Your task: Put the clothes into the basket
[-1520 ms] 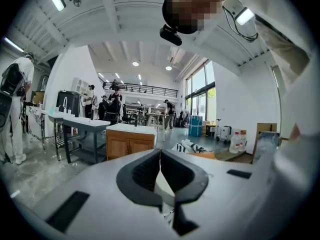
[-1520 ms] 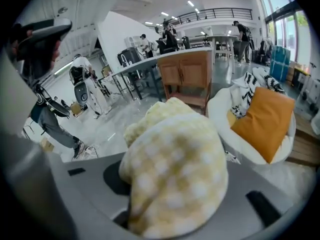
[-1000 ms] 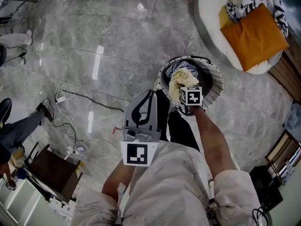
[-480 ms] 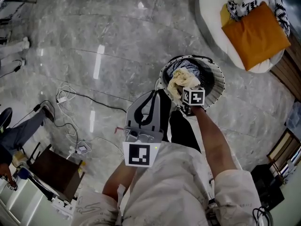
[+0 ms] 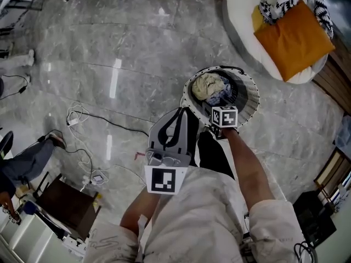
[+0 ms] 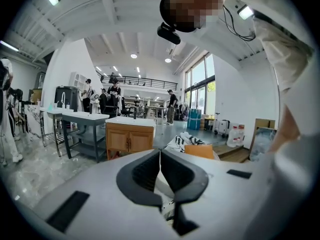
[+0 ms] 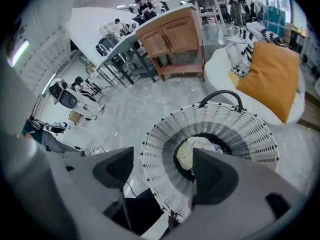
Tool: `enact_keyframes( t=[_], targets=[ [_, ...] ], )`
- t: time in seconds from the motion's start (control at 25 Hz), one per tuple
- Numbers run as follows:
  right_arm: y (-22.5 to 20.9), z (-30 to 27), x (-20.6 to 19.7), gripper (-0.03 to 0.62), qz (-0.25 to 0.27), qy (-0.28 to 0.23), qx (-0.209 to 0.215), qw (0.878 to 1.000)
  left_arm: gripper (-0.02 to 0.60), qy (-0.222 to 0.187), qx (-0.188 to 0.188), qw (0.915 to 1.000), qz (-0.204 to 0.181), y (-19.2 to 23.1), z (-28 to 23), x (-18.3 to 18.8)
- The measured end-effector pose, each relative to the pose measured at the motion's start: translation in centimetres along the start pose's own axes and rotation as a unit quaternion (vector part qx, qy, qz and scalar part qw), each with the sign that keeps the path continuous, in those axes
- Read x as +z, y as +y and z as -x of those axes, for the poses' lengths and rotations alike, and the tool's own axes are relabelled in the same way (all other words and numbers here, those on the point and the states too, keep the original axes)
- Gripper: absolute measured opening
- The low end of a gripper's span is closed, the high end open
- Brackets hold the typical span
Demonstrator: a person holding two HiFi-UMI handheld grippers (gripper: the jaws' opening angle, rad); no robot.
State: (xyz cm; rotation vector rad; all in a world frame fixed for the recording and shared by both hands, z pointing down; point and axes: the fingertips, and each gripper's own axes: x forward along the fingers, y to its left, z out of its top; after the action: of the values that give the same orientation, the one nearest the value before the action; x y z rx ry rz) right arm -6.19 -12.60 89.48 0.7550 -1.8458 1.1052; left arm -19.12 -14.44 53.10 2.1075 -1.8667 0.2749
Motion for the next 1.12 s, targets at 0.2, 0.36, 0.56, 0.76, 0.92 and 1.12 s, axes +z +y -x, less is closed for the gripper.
enact_keyframes(
  t=[0.2, 0.36, 0.56, 0.76, 0.92, 1.12],
  targets=[
    [-0.6, 1.5, -0.6, 0.333, -0.015, -0.016, -0.002, 1.0, 0.008, -0.007, -0.007, 0.9999, -0.003, -1.2, 0.4, 0.5],
    [-1.3, 3.6, -2.2, 0.333, -0.022, -0.026, -0.005, 0.999, 0.008, -0.015, -0.009, 0.9998, -0.002, -2.8, 1.1, 1.3],
    [-2.2, 6.4, -2.7, 0.333, -0.037, -0.067, -0.01, 0.997, 0.008, -0.033, -0.02, 0.9992, -0.007, -4.3, 1.3, 2.3],
    [-1.7, 12.1, -2.9, 0.333, -0.068, -0.134, 0.002, 0.989, 0.008, -0.05, -0.032, 0.9981, -0.016, -6.9, 2.0, 3.6],
    [-1.6, 16.7, -4.2, 0.333, -0.073, -0.178, 0.007, 0.981, 0.008, -0.065, -0.043, 0.9969, -0.013, -9.3, 2.8, 4.7],
    [-1.9, 22.2, -5.8, 0.333, -0.088, -0.231, 0.007, 0.969, 0.008, -0.078, -0.062, 0.9946, -0.027, -12.4, 3.9, 5.6]
  ],
)
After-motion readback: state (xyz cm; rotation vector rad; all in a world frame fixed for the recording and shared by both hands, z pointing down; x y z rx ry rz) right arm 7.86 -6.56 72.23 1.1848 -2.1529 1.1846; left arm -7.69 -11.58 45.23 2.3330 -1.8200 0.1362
